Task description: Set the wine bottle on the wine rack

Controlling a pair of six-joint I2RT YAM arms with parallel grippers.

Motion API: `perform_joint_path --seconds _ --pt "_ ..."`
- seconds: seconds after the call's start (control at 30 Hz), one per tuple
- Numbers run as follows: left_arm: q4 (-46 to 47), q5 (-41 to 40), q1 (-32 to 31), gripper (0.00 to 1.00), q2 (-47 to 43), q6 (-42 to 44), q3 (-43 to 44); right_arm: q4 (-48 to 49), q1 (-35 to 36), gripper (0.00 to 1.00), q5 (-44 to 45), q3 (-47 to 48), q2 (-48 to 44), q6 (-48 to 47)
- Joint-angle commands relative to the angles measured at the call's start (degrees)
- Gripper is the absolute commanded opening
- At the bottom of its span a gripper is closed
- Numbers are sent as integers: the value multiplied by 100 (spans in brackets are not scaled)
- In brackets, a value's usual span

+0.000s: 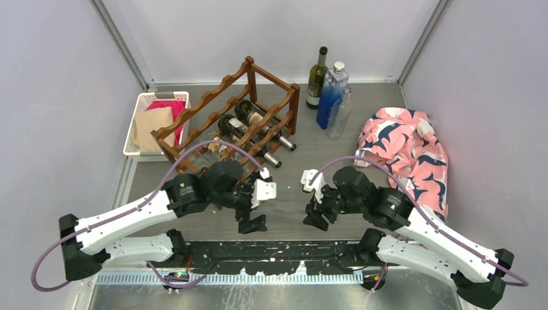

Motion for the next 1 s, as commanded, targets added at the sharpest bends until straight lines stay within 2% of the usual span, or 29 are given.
perform_joint_path --seconds 0.0,0.27,0.5,0.67,0.97 --pt "17 -323 6 100 -372 -249 763 304 -21 1 464 298 -427 153" --pt "-264 -842 95 100 -185 -264 1952 308 -23 1 1070 279 -775 338" --pt "-133 -864 1072 100 386 -561 2709 840 -19 1 1172 179 -913 728" --pt "250 -865 1708 99 685 -972 2984 1503 -22 1 1105 -36 -789 1035" --pt "942 -978 2656 98 391 -1811 2615 2990 -21 1 997 -236 20 1287"
